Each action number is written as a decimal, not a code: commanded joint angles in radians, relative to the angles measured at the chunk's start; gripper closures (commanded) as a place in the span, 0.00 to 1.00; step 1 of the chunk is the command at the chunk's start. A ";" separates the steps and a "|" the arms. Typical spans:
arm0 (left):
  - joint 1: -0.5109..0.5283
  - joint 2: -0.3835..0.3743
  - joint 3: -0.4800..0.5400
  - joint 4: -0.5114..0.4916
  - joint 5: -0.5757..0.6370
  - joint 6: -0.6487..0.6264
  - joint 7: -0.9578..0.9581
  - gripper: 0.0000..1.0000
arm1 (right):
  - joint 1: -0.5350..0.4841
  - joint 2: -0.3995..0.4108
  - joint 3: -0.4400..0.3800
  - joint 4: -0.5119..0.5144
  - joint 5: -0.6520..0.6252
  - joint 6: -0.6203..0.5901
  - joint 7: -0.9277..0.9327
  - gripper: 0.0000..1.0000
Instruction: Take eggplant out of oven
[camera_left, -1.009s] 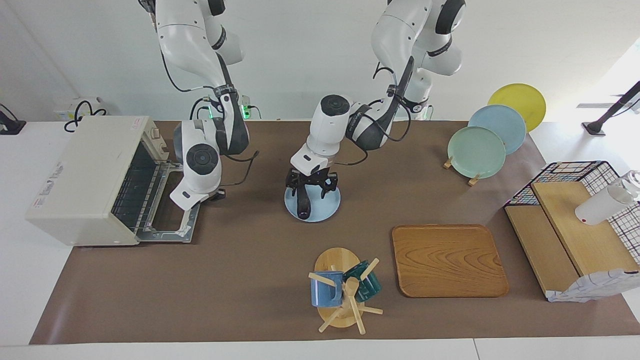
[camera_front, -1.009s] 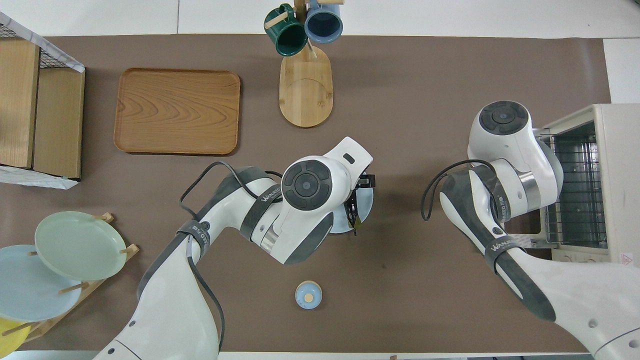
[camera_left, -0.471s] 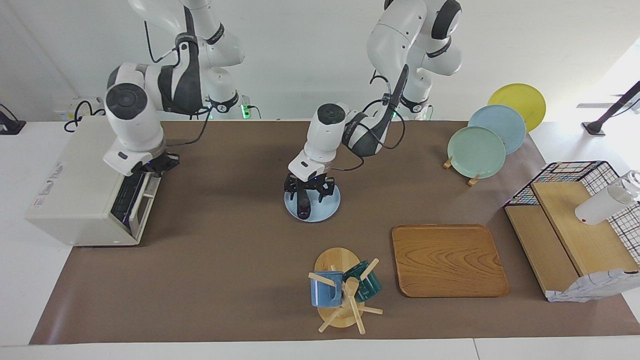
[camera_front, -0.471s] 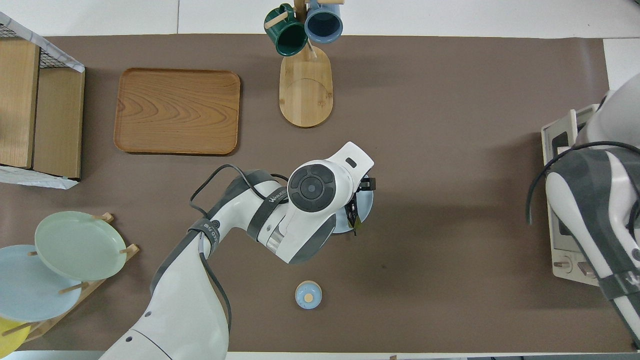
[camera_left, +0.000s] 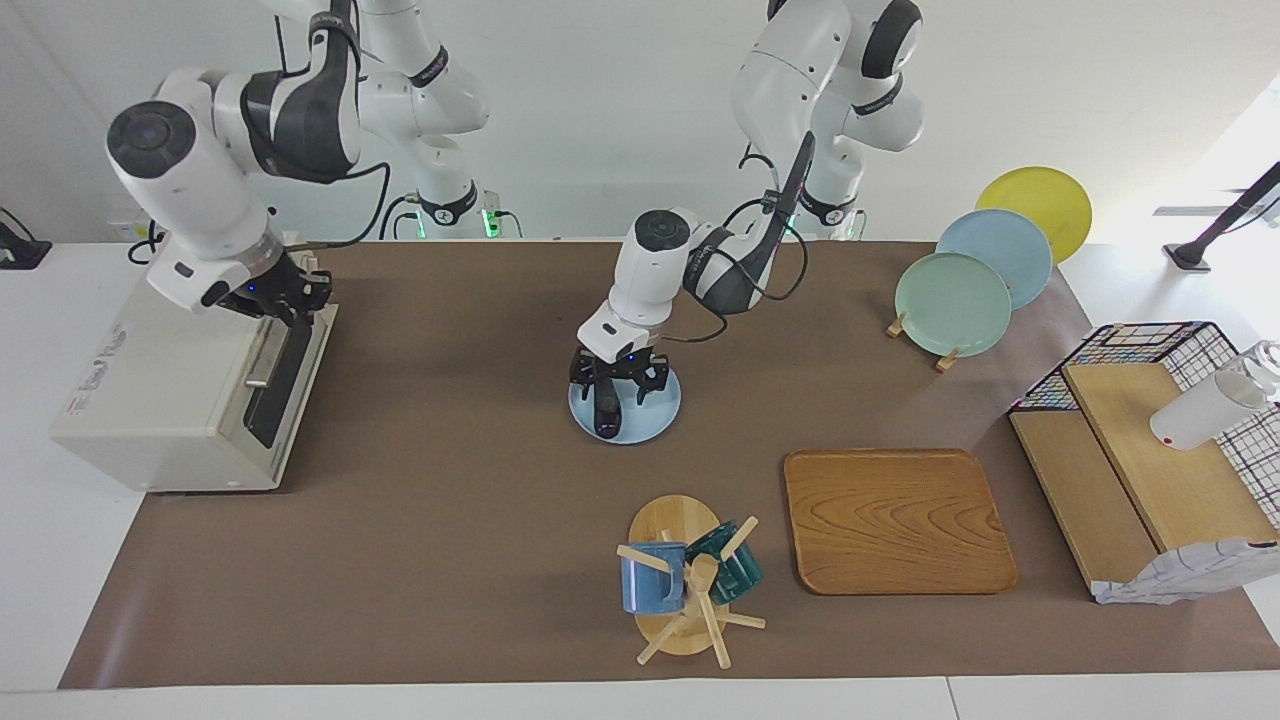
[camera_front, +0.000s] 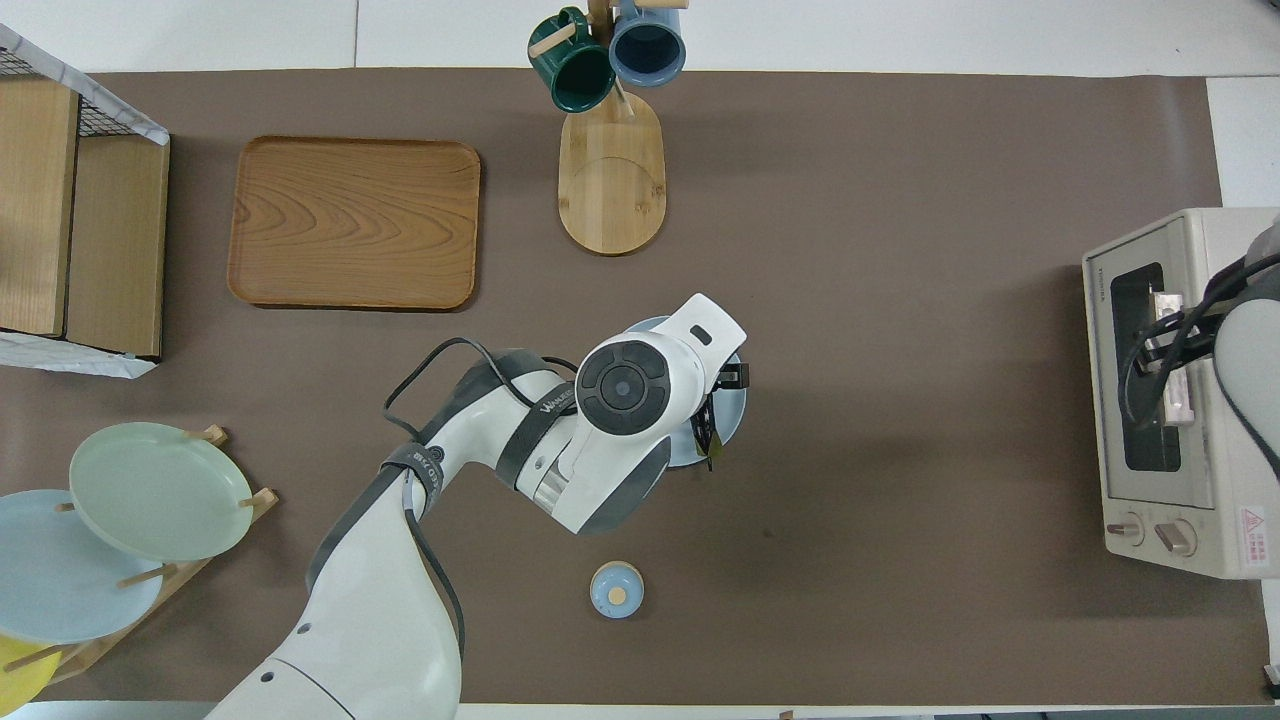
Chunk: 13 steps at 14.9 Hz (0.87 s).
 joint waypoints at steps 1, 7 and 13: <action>-0.020 -0.005 0.019 -0.016 0.003 0.022 -0.011 0.28 | -0.004 -0.003 0.006 0.097 0.059 -0.064 -0.002 0.43; -0.017 -0.010 0.019 -0.028 0.003 0.008 -0.011 0.59 | -0.004 -0.003 0.006 0.096 0.073 -0.036 0.111 0.00; 0.020 -0.078 0.022 -0.020 0.002 -0.104 -0.017 1.00 | 0.007 -0.034 0.005 0.065 0.065 -0.056 0.133 0.00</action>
